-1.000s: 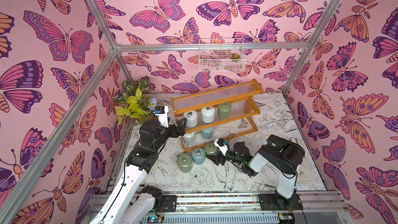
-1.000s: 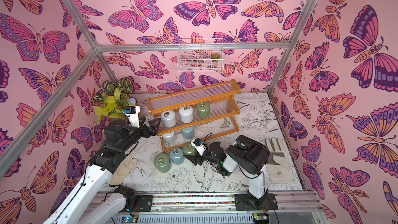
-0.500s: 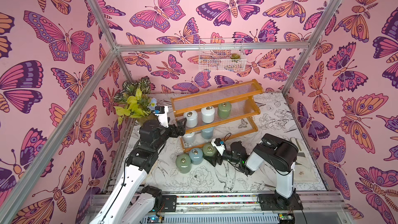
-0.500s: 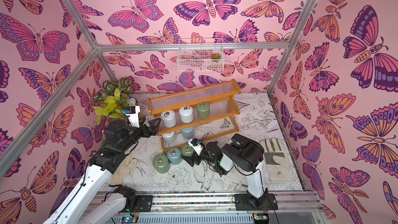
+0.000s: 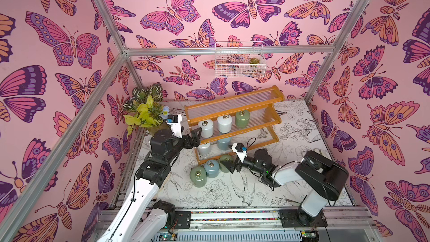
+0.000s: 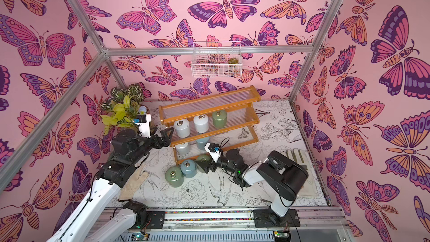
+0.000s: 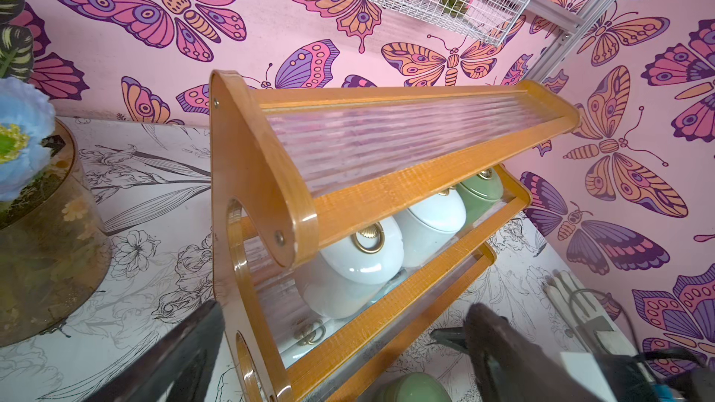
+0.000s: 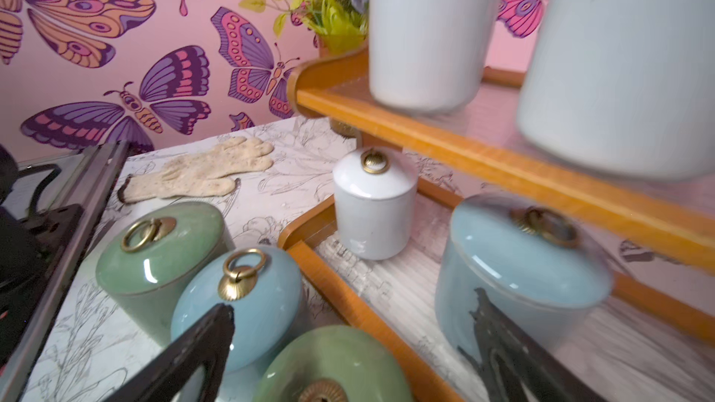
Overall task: Remove the tea canisters from the shelf
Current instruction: Place the tea canister at the center of the board, then pick up the tea canister from the shelf.
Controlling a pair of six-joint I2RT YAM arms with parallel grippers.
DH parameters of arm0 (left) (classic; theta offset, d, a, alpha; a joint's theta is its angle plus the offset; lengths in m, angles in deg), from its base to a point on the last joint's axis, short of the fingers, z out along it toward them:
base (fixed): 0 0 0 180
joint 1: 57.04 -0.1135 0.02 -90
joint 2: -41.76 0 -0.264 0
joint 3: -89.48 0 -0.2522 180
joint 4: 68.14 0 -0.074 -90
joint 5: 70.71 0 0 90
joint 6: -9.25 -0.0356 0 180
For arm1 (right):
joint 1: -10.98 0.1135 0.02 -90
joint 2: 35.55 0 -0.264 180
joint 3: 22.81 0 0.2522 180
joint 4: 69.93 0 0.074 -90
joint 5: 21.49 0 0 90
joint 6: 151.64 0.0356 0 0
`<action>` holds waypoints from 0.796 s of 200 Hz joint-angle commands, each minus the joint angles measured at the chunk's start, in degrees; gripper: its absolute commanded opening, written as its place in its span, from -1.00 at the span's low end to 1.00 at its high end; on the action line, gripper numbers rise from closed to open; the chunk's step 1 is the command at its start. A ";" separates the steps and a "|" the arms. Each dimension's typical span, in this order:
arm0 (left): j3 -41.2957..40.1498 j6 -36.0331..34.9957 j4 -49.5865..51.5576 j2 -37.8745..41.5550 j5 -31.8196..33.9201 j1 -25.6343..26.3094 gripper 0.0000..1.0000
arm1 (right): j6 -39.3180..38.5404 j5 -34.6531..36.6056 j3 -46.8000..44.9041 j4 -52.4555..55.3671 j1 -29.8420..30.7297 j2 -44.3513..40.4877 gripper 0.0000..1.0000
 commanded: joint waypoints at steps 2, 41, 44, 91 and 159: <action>-0.32 -0.87 -0.31 0.99 0.18 -0.02 1.00 | -2.28 7.52 2.33 9.70 0.34 -7.90 0.98; 0.13 -0.27 0.57 1.49 1.28 -0.11 1.00 | -5.54 24.68 10.46 29.37 -0.99 -19.56 0.97; 0.06 -0.35 0.64 1.63 1.22 0.00 1.00 | -5.56 25.12 11.11 31.18 -1.51 -19.90 0.97; -1.14 -0.71 0.62 3.99 1.97 -0.07 1.00 | -3.13 25.68 17.08 35.94 -10.50 -19.26 0.97; -1.40 -0.80 1.21 4.67 2.26 -0.02 1.00 | -2.15 20.67 17.91 29.48 -15.12 -13.86 0.97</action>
